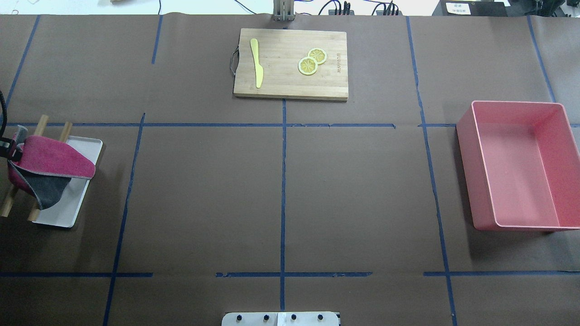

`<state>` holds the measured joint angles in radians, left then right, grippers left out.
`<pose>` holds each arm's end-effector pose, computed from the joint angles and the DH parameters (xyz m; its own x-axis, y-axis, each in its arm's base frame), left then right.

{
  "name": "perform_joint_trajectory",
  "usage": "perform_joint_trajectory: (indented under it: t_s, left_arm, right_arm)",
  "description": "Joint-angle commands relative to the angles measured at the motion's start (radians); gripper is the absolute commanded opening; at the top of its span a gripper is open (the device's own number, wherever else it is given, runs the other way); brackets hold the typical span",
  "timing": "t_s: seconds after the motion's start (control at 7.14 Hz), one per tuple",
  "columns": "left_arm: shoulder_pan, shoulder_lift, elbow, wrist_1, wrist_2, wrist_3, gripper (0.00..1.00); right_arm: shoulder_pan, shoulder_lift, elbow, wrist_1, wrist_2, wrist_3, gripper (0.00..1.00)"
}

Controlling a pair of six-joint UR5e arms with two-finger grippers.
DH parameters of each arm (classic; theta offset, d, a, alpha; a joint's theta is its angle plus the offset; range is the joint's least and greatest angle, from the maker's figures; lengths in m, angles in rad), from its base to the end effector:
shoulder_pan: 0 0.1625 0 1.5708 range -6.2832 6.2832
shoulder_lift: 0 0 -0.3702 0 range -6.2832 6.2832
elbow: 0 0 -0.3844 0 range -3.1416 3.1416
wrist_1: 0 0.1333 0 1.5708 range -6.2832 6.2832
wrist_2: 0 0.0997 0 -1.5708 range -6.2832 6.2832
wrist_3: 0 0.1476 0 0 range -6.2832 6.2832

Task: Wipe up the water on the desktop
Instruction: 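Grasp the pink cloth on the white tray with the left gripper and lift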

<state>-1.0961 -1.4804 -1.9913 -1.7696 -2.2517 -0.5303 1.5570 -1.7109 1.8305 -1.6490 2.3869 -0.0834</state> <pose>0.1808 -0.4402 0.4553 0.6705 0.1617 -0.7240 -0.0643 0.9850 0.1604 0.0198 -0.4341 0.5801 0.6811 -0.1227 0.7219 0.0708 0.9923 0.1019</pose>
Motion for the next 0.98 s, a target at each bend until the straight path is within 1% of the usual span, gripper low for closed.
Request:
perform_joint_trajectory:
  t_s: [0.0, 0.14, 0.42, 0.56, 0.7, 0.84]
  left_arm:
    - [-0.014, -0.03, -0.018, 0.037, 0.0, -0.096, 0.0]
    - [-0.017, -0.079, -0.027, 0.041, 0.0, -0.296, 0.0]
    - [-0.005, -0.165, -0.049, 0.042, -0.002, -0.616, 0.0]
    - [-0.004, -0.228, -0.05, 0.044, -0.003, -0.74, 0.0]
    - [0.022, -0.297, -0.053, 0.058, -0.005, -0.863, 0.0]
    - [0.08, -0.414, -0.055, 0.135, -0.002, -1.017, 0.0]
  right_arm:
    - [-0.002, 0.017, 0.004, 0.0, 0.002, 0.002, 1.0]
    - [-0.002, 0.031, 0.021, 0.0, 0.005, 0.002, 1.0]
    - [-0.064, 0.033, 0.093, 0.006, 0.003, -0.001, 1.0]
    - [-0.093, 0.049, 0.101, 0.077, 0.0, 0.002, 1.0]
    - [-0.109, 0.088, 0.105, 0.186, 0.005, 0.005, 1.0]
    - [-0.168, 0.099, 0.107, 0.274, -0.003, 0.005, 1.0]
